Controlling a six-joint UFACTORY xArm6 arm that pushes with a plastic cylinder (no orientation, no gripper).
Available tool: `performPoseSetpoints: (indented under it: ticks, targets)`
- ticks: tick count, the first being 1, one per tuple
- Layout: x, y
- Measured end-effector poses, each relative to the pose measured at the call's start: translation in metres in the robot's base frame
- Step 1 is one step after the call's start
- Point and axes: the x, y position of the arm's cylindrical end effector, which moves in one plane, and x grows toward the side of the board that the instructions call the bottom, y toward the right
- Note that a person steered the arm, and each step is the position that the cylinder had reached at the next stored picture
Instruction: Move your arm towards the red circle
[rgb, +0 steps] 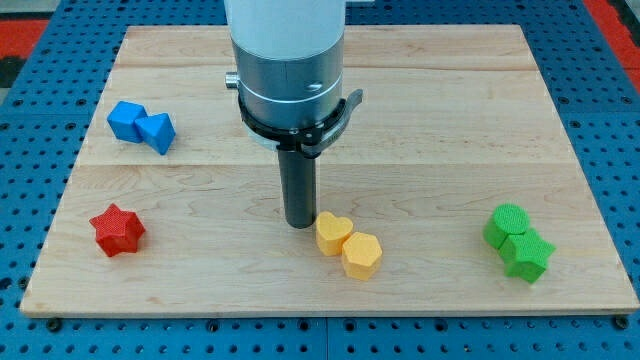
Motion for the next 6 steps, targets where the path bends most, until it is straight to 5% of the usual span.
performPoseSetpoints:
  ticks: [1, 3, 4, 6]
  targets:
    - [-0.054, -0.017]
    - [-0.205, 0.086]
    - [-0.276, 0.094]
    - [-0.296, -0.02]
